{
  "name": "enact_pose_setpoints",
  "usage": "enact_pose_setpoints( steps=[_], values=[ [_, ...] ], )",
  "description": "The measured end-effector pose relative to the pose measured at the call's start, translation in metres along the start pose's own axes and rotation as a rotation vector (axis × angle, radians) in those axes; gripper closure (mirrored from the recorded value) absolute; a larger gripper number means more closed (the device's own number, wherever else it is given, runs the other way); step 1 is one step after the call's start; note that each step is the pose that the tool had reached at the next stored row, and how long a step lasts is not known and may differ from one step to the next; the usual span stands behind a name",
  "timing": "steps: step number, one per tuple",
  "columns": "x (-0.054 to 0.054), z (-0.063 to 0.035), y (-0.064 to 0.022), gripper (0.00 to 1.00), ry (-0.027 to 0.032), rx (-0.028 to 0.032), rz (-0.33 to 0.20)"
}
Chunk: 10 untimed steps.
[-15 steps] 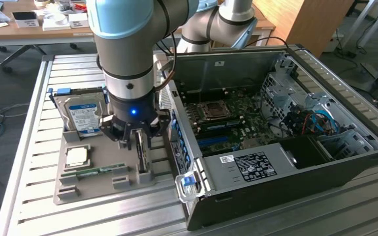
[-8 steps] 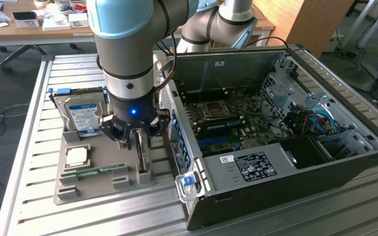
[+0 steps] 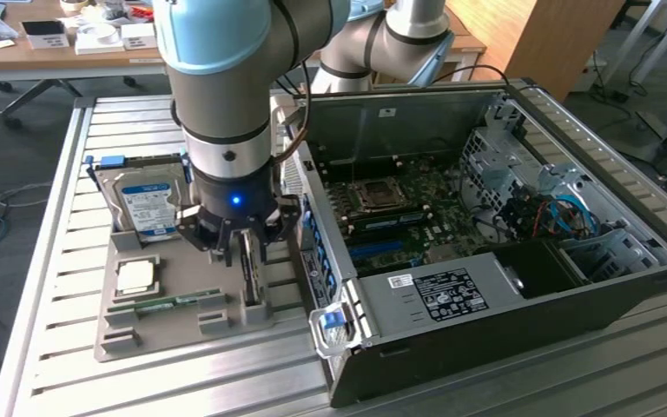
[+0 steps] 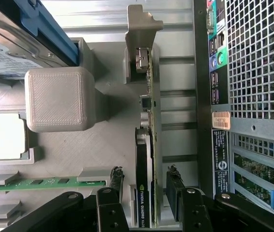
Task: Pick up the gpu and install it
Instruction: 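Pick up the gpu and move the gpu toward the slot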
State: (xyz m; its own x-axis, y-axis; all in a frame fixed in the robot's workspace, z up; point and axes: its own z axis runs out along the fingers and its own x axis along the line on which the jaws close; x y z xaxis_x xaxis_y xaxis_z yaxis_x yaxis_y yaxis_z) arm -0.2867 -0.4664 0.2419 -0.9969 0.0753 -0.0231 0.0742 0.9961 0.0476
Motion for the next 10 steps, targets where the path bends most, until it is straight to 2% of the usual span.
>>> enact_pose_setpoints(
  steps=[10],
  values=[
    [0.0004, 0.0029, 0.0052, 0.51, 0.0, 0.0, 0.0]
  ],
)
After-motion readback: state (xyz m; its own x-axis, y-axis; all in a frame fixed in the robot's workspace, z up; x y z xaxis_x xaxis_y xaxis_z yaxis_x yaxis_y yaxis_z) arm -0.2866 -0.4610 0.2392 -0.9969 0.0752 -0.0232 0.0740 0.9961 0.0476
